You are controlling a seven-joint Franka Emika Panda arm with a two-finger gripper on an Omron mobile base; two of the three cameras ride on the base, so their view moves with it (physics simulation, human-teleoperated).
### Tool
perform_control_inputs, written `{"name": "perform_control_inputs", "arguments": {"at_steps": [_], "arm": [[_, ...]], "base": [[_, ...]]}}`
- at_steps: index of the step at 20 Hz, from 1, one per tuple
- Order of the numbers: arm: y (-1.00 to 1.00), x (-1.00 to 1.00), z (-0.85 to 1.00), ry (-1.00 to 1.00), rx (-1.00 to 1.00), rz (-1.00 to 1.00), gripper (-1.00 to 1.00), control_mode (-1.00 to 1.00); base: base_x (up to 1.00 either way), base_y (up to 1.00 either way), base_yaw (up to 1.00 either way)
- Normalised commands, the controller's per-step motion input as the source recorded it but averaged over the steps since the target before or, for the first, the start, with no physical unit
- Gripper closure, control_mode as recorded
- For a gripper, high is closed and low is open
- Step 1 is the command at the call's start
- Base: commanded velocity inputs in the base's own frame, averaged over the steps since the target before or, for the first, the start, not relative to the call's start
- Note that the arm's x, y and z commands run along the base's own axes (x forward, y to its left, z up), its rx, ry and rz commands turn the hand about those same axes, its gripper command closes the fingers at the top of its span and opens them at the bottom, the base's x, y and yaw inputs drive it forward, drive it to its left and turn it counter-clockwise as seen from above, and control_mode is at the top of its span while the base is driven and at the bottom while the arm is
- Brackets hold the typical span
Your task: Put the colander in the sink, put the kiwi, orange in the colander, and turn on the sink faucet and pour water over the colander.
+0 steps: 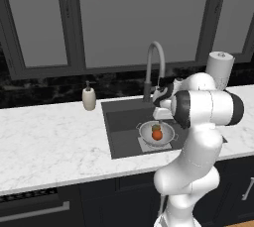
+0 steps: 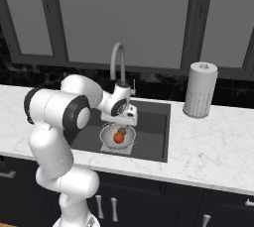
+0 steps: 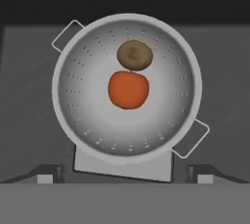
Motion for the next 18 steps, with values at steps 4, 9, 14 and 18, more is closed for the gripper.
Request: {"name": "perform_control_inputs", "arguments": {"at_steps": [4,9,14,18], "arm": [[-0.16,-0.21,0.46,-0.08,0.01,0.00,-1.00,-1.00],[-0.15,-0.21,0.38,-0.10,0.01,0.00,-1.00,-1.00],[0.00,-0.10,0.43,-0.13,0.00,0.00,-1.00,-1.00],[0.00,-0.01,0.46,-0.21,0.00,0.00,-1.00,-1.00]], "base": [[0.00,0.00,0.00],[0.00,0.00,0.00],[0.00,0.00,0.00],[0.00,0.00,0.00]]}}
